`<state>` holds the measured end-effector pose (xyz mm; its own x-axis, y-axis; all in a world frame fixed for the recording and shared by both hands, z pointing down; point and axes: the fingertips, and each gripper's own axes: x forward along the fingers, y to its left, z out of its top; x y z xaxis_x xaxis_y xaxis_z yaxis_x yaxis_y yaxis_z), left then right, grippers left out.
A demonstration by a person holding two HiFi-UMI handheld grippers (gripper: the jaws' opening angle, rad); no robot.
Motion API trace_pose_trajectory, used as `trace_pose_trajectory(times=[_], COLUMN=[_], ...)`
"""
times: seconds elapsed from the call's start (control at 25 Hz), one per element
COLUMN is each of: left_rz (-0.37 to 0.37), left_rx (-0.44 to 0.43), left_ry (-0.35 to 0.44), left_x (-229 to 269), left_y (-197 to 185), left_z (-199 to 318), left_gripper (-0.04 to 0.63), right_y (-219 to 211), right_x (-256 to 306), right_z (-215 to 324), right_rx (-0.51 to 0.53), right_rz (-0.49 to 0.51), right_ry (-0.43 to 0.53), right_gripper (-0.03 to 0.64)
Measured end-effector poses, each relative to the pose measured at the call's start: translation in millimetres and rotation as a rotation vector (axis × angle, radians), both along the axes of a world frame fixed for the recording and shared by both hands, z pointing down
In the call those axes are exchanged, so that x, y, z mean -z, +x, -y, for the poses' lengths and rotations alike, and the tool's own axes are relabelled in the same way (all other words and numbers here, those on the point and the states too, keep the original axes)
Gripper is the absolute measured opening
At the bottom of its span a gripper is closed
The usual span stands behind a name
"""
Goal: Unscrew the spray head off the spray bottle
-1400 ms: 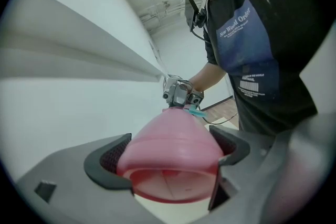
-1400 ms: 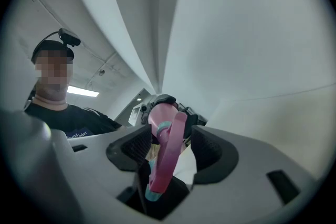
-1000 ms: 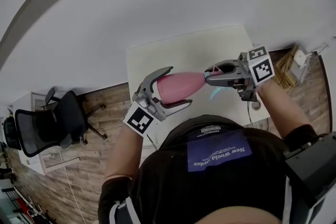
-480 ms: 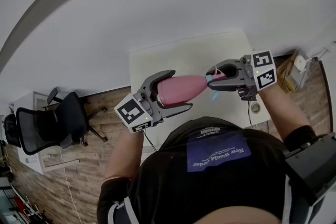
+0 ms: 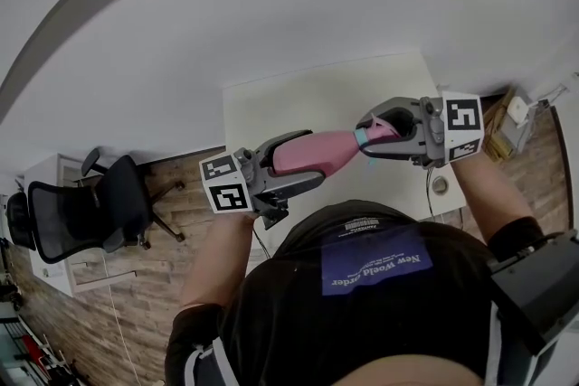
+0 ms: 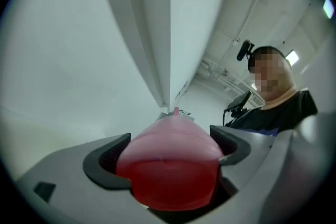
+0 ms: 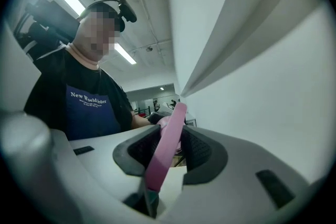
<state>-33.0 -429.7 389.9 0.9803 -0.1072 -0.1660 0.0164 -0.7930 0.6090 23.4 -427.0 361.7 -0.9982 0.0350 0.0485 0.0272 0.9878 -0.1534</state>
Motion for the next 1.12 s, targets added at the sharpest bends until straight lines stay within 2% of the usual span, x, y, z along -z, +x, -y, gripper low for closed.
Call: trace_pose_trajectory(times=[0.16, 0.24, 0.36, 0.48, 0.56, 0.68, 0.76, 0.88, 1.0, 1.12], left_rz=[-0.115, -0.130, -0.082, -0.021, -0.013, -0.028, -0.031, -0.022, -0.010, 0.050], left_rx=[-0.006, -0.017, -0.011, 0.011, 0.002, -0.032, -0.035, 0.003, 0.053, 0.099], left_ry=[-0.162, -0.193, -0.155, -0.119, -0.154, -0.266, -0.296, -0.222, -0.117, -0.001], left_x=[7.3, 6.8, 2.1, -2.0, -5.4, -14.0, -18.2, -17.7, -12.8, -14.2], left_y=[-4.3, -4.6, -2.6, -1.7, -0.9, 2.0, 2.1, -1.6, -6.2, -8.3], left_z=[6.9, 6.7, 4.6, 4.1, 5.0, 4.8, 2.0, 1.4, 6.3, 8.6], left_gripper=[0.479, 0.479, 0.477, 0.477, 0.477, 0.477, 0.477, 0.477, 0.477, 0.476], right_y=[-0.9, -1.5, -2.5, 1.0, 3.2, 0.2, -1.6, -3.9, -5.6, -6.0], right_x=[7.9, 6.3, 0.1, -13.7, -21.0, -21.9, -26.0, -28.4, -24.6, -23.9], right_z=[-5.2, -10.7, -15.9, -16.9, -17.6, -21.0, -24.4, -23.6, -14.2, -8.1], right_rx=[0.009, 0.029, 0.036, 0.000, -0.010, 0.015, 0.027, 0.005, -0.052, -0.074], right_rz=[-0.006, -0.039, -0.101, -0.207, -0.286, -0.386, -0.448, -0.457, -0.431, -0.419], right_ry=[0.156, 0.223, 0.326, 0.411, 0.487, 0.707, 0.814, 0.831, 0.767, 0.711], right_gripper=[0.118, 0.119, 0.120, 0.120, 0.120, 0.120, 0.120, 0.120, 0.121, 0.136])
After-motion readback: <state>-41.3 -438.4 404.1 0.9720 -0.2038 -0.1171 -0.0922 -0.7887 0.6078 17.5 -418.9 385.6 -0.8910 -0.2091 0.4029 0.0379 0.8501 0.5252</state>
